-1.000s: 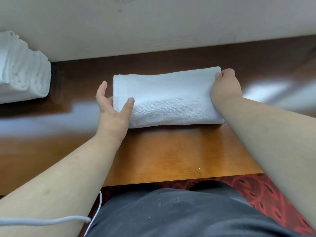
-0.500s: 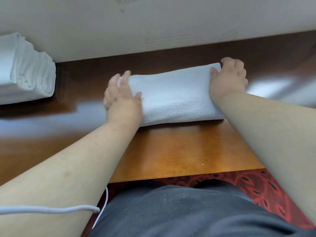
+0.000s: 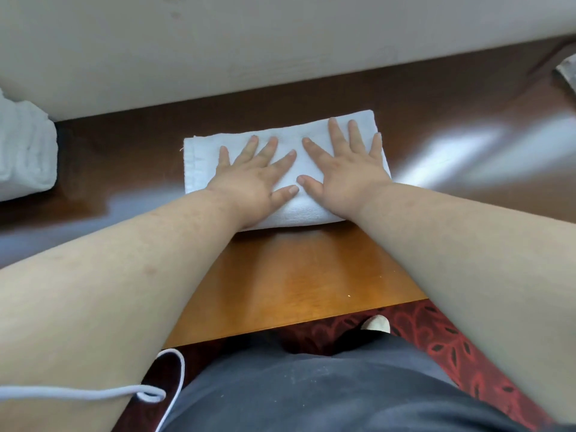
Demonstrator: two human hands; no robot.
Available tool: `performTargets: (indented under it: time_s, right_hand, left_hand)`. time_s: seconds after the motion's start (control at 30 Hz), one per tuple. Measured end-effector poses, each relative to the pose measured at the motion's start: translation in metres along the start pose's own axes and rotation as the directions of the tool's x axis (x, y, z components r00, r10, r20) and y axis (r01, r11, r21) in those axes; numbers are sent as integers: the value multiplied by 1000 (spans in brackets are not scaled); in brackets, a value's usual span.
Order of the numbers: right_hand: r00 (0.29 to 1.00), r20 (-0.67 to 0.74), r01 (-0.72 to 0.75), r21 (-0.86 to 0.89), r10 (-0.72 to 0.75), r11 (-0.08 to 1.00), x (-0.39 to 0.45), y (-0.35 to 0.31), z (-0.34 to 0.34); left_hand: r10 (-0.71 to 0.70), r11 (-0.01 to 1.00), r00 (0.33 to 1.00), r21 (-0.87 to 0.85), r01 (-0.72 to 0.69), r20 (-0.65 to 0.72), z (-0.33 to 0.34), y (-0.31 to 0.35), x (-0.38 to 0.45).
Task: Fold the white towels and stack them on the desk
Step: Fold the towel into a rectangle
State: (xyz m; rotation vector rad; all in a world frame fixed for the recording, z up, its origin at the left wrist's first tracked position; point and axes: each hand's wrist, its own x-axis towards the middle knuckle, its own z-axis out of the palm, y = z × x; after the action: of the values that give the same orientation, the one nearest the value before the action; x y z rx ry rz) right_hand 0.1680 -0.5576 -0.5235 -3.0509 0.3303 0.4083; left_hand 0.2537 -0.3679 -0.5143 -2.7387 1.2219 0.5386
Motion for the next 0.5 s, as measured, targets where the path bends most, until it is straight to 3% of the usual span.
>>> performTargets:
  time_s: [0.07,0.23,0.5]
  right_hand:
    - [999,-29,-31,27,32,999,-1,2,1]
    - [991,-72,-107,99,114,989,5,2,6]
    - [990,-48,-130,122,136,984,11,-1,8]
  left_hand:
    - [59,998,998,2,-59,-28,-2,-17,-3]
    - [-205,979,975,-8,205,-87,2,-44,9]
    - [-120,993,992,11,121,-50,-2,-55,21]
